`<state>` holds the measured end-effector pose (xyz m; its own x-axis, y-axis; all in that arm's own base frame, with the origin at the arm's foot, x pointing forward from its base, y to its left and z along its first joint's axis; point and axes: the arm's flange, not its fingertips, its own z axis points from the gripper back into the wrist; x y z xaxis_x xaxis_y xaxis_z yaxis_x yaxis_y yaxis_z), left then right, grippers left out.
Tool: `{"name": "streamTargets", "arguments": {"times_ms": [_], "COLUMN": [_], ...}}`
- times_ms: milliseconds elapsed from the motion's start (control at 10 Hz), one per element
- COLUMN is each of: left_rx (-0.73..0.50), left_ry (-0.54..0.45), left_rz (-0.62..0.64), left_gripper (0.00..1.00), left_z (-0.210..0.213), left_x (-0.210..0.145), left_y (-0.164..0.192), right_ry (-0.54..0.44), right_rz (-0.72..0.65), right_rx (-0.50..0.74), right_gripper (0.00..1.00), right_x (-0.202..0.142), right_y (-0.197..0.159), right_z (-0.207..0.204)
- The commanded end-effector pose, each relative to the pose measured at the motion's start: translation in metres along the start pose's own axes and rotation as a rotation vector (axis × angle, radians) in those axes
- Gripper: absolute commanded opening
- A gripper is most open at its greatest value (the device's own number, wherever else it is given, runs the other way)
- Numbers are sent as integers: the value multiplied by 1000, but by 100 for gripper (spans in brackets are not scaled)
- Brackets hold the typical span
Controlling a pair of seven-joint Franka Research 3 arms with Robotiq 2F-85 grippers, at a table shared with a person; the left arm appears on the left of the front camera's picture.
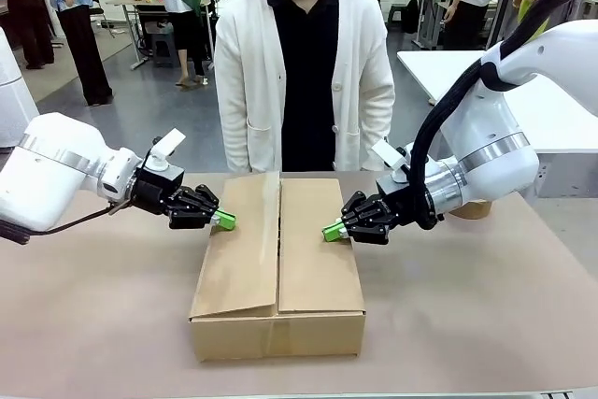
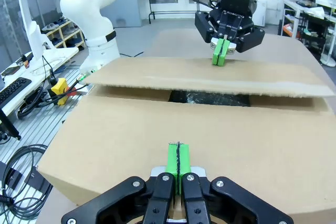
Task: Wrap the clocks to prevent damage.
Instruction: Push the left (or right) flap of the Package Box to close it.
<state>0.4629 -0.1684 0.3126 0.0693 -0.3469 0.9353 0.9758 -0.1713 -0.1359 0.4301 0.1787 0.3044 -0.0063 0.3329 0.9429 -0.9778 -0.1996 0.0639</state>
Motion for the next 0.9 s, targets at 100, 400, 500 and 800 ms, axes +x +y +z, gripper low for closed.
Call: {"name": "streamTargets", "arguments": {"times_ms": [100, 400, 500, 800], "left_rx": [-4, 25, 18, -7], "left_ry": [26, 67, 100, 11], "left_rz": [17, 32, 11, 11], "left_gripper": [0, 0, 0, 0], "left_z": [-14, -12, -8, -6], "left_x": [-7, -20, -17, -6], "left_y": [7, 4, 3, 2], "right_ry": [6, 6, 6, 6], "right_rz": [-4, -4, -4, -4], "right_rx": [1, 1, 1, 1], "right_gripper": [1, 1, 1, 1], "right_x": [-2, -2, -2, -2], "right_y": [0, 0, 0, 0], "right_z": [-3, -3, -3, -3]}}
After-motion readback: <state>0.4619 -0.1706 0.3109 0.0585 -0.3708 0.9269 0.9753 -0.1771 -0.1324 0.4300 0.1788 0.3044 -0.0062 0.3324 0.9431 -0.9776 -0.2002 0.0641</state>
